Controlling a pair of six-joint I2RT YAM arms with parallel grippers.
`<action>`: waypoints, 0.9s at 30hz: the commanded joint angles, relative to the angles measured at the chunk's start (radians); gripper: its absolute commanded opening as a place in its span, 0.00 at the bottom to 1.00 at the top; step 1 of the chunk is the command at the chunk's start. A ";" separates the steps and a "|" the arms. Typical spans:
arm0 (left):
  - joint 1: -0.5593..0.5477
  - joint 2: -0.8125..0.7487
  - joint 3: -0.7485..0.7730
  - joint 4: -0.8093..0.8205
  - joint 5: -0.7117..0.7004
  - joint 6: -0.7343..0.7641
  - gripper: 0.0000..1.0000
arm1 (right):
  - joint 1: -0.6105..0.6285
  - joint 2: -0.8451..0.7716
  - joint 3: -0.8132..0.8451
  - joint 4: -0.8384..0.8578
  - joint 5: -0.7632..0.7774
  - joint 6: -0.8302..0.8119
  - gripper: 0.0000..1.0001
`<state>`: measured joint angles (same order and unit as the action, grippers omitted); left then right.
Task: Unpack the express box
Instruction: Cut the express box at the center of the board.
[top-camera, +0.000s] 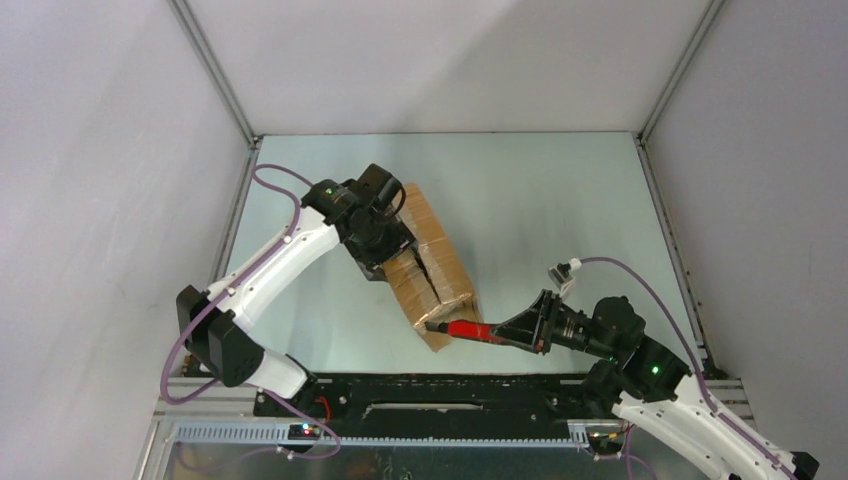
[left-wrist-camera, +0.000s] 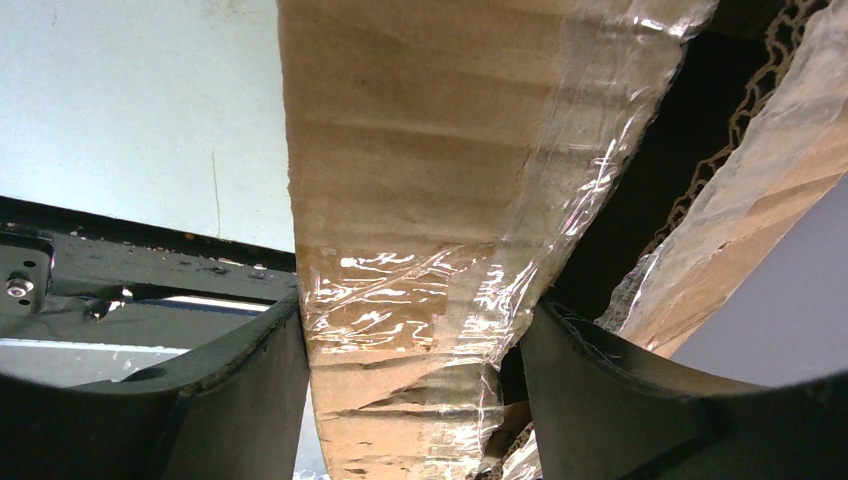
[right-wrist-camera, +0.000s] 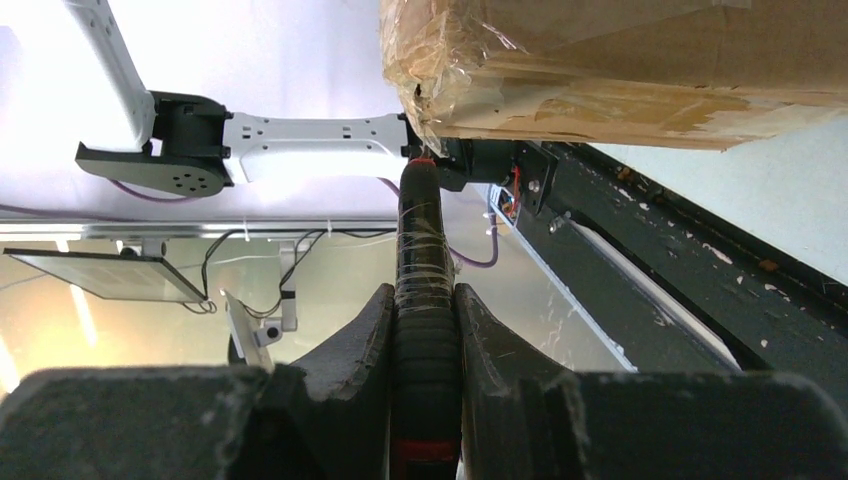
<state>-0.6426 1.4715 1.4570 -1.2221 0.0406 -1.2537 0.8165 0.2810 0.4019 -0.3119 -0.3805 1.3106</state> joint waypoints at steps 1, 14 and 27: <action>-0.006 0.001 0.019 0.020 0.055 -0.019 0.00 | 0.010 -0.018 -0.005 0.073 0.065 0.015 0.00; -0.018 -0.054 0.005 0.049 0.115 -0.117 0.00 | 0.167 -0.070 -0.163 0.290 0.339 0.083 0.00; -0.016 -0.137 -0.072 0.068 0.084 -0.202 0.00 | 0.337 -0.140 -0.197 0.269 0.707 0.049 0.00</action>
<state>-0.6456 1.3922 1.4014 -1.2282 0.0307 -1.3087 1.1381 0.2028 0.2081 -0.0296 0.1696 1.3792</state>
